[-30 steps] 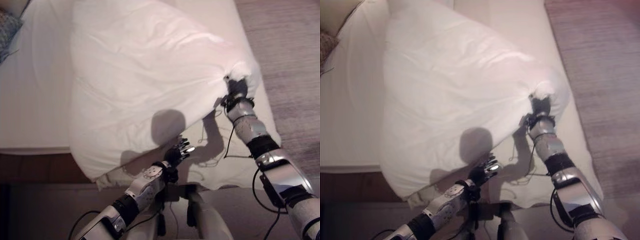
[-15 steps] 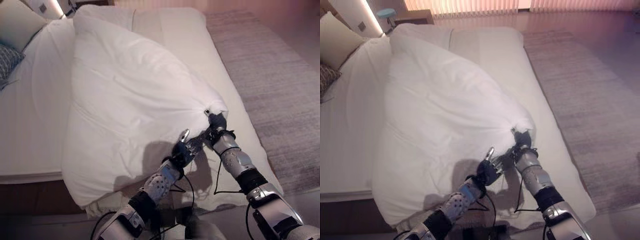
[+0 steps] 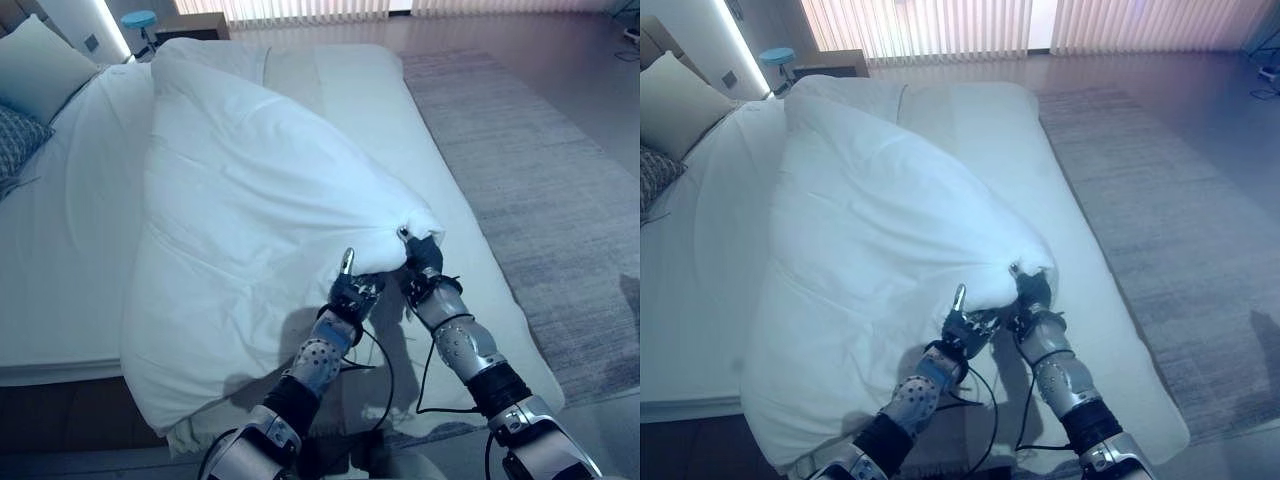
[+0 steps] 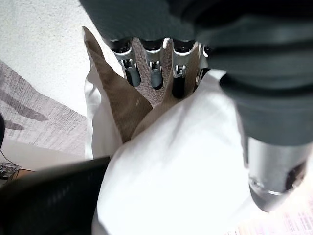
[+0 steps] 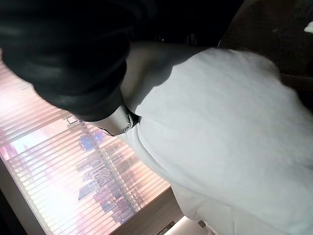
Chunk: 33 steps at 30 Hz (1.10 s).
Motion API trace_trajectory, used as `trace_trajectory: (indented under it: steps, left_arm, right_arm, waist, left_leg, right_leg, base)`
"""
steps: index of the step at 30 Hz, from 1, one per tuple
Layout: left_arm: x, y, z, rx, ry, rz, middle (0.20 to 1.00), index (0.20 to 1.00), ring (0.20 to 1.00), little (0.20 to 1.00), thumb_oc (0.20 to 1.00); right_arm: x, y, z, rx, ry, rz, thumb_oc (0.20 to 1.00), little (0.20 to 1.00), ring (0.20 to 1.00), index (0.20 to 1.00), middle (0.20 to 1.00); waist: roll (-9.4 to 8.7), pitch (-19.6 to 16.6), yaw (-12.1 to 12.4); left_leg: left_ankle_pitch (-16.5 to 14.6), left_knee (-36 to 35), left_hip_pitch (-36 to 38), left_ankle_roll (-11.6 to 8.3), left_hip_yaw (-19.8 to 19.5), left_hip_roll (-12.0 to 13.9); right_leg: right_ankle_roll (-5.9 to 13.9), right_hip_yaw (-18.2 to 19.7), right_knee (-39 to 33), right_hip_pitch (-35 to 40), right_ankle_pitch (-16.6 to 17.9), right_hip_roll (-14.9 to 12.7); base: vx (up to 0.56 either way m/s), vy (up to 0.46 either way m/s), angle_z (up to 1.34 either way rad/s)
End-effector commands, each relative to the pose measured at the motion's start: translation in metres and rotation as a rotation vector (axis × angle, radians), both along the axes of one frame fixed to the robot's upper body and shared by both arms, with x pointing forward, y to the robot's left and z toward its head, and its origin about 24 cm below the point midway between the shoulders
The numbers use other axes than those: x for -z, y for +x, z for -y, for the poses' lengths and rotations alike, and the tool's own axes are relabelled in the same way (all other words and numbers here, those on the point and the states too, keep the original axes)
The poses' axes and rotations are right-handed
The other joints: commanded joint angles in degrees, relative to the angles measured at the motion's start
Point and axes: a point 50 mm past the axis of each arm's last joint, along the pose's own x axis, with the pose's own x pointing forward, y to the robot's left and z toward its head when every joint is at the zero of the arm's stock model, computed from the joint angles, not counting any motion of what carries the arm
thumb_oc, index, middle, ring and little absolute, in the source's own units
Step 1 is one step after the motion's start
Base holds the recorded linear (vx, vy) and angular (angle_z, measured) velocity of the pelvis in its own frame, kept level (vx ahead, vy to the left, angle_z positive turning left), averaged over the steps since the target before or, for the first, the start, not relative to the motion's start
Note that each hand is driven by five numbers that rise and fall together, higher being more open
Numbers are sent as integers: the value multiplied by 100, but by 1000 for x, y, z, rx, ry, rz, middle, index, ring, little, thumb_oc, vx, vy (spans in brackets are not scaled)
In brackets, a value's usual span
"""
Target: Make the bed
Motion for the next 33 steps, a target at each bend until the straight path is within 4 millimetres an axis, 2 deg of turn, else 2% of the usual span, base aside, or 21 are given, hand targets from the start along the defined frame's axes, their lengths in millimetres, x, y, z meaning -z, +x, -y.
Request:
trace_trajectory:
  steps: [1,7,8,12,13,14,15,18,19,22,23,31,33]
  left_arm:
    - [-8,17,0,-88,9,2,1000,1000,1000,1000,1000]
    - [-14,27,-23,-215,27,24,1000,1000,1000,1000,1000]
    - [-16,30,-35,-272,23,34,1000,1000,1000,1000,1000]
    - [-18,30,-60,-369,51,79,1000,1000,1000,1000,1000]
    - [-17,29,-65,-390,53,87,953,953,953,953,953]
    - [-16,29,-71,-406,74,98,445,445,445,445,445]
    - [-15,28,-77,-424,85,104,200,200,200,200,200]
    - [-13,26,-86,-457,100,115,200,200,200,200,200]
    - [-18,27,-95,-494,112,145,200,200,200,200,200]
    - [-20,26,-101,-521,117,157,200,200,200,200,200]
    - [-22,26,-107,-551,119,169,200,200,200,200,200]
    - [-22,22,-120,-594,174,186,200,200,200,200,200]
    - [-22,20,-121,-581,219,211,200,200,200,200,200]
  right_arm:
    - [-36,-9,27,138,116,240,200,200,200,200,200]
    - [-25,-22,35,178,117,227,200,200,200,200,200]
    - [-17,-26,41,213,114,206,200,200,200,200,200]
    - [4,-34,48,259,133,137,200,200,200,200,200]
    - [9,-35,48,265,139,117,200,200,200,200,200]
    - [16,-37,47,260,151,92,200,200,200,200,200]
    - [20,-39,46,255,154,78,200,200,200,200,200]
    - [30,-44,47,249,144,46,200,200,200,200,200]
    - [39,-48,46,247,144,17,200,200,200,200,200]
    - [46,-51,45,244,153,-8,200,200,200,200,200]
    - [54,-54,44,246,156,-39,200,200,200,200,200]
    - [73,-60,35,218,179,-112,200,200,200,200,200]
    - [81,-64,38,236,188,-140,200,200,200,200,200]
  waist:
    - [-265,-863,-133]
    - [-332,-927,-145]
    - [-352,-948,-137]
    - [-382,-991,-85]
    - [-388,-998,-63]
    - [-395,-1014,-36]
    - [-404,-1021,-23]
    - [-423,-1049,-1]
    - [-429,-1059,31]
    - [-433,-1077,40]
    - [-433,-1101,70]
    - [-418,-1109,132]
    - [-380,-1011,176]
  left_leg:
    - [-400,9,107,-268,112,-19]
    - [-430,9,183,-293,105,6]
    - [-444,9,204,-298,86,13]
    - [-455,9,263,-319,21,18]
    - [-458,9,271,-323,11,21]
    - [-455,9,282,-333,-9,23]
    - [-451,9,287,-343,-22,27]
    - [-437,9,287,-371,-67,31]
    - [-416,9,272,-405,-107,35]
    - [-397,9,256,-419,-152,35]
    - [-389,9,257,-428,-180,39]
    - [-330,9,269,-455,-335,36]
    - [-205,9,127,-511,-537,-43]
  right_leg:
    - [376,-91,23,501,-237,-144]
    - [361,-130,27,593,-282,-128]
    - [353,-143,28,624,-303,-122]
    - [334,-209,25,718,-354,-108]
    - [327,-216,25,737,-368,-103]
    - [316,-225,26,758,-378,-96]
    - [309,-245,26,775,-387,-92]
    - [292,-292,26,802,-405,-87]
    - [279,-345,25,823,-419,-81]
    - [271,-416,24,840,-427,-74]
    - [263,-462,24,851,-428,-63]
    - [213,-633,161,890,-517,-46]
    - [185,-843,291,820,-553,-119]
  base:
    - [32,-31,1]
    - [12,-17,0]
    - [27,-33,1]
    - [18,-37,7]
    - [10,-35,11]
    - [9,-33,12]
    - [1,-35,17]
    - [-3,-31,14]
    - [-17,-33,7]
    - [-13,-28,16]
    - [-3,-19,13]
    - [-12,-17,12]
    - [-109,31,20]
